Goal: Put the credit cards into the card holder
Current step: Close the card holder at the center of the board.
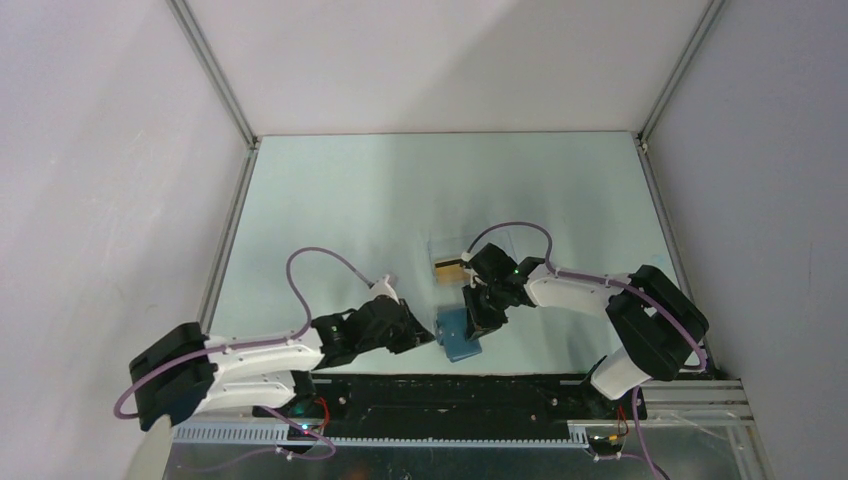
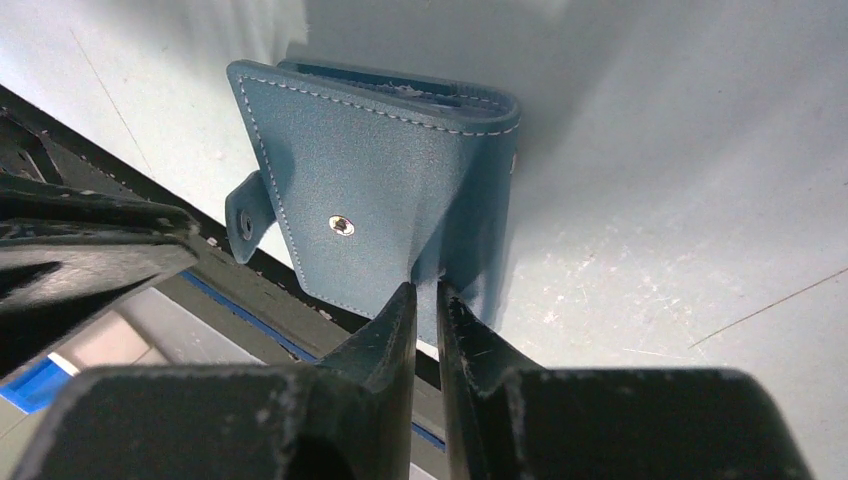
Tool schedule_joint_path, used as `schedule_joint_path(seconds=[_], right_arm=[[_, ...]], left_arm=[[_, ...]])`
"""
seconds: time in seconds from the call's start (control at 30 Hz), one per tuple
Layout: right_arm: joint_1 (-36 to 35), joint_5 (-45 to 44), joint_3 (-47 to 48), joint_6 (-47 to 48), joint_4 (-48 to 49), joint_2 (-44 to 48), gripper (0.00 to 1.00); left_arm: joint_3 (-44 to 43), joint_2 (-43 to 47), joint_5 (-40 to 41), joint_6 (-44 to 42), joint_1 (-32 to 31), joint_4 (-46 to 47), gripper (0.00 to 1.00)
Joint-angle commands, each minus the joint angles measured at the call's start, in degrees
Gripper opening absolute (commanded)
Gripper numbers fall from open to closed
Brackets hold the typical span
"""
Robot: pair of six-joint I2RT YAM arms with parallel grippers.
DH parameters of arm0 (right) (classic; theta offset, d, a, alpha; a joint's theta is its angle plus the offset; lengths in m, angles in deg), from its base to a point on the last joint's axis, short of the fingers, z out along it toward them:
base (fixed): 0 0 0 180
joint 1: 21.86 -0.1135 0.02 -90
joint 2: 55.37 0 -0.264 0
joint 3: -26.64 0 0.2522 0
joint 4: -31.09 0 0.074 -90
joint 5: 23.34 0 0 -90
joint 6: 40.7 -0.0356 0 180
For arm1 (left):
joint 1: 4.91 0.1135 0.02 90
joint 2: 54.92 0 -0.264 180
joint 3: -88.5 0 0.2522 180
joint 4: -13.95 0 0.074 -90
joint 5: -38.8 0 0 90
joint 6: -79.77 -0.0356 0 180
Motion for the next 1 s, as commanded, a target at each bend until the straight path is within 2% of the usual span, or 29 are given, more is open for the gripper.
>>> schedule_joint_path(seconds=[0.0,0.2,0.5,0.77,0.97], right_arm=[[-0.5,-0.3,2.2,1.7,0.3,1.4,0.17],[-0.4,1.2,2.4,1.8,0.8,4.2,0.18],[0.7,2.1,3.4,1.2,-0.4,6.7,0.21],[-0.3,-1.7,3.4,2.3,0.7,0.3,0.19],[-3.0,-5.0,3.4,4.2,-1.2,-3.5,0.16]], left_arm=[[-3.9,-4.7,-2.3,-0.9,0.5,3.3,0.16],[-7.4,-10.7,-3.6,-3.1,0.5,3.5,0.13],[-9.7,-13.6,-5.0,-5.3,0.5,4.2,0.09],[-7.0,-9.0,-3.4,-4.8,0.5,4.2,0.10],[-6.6,-9.1,-4.0,-4.9,0.7,4.3,0.12]])
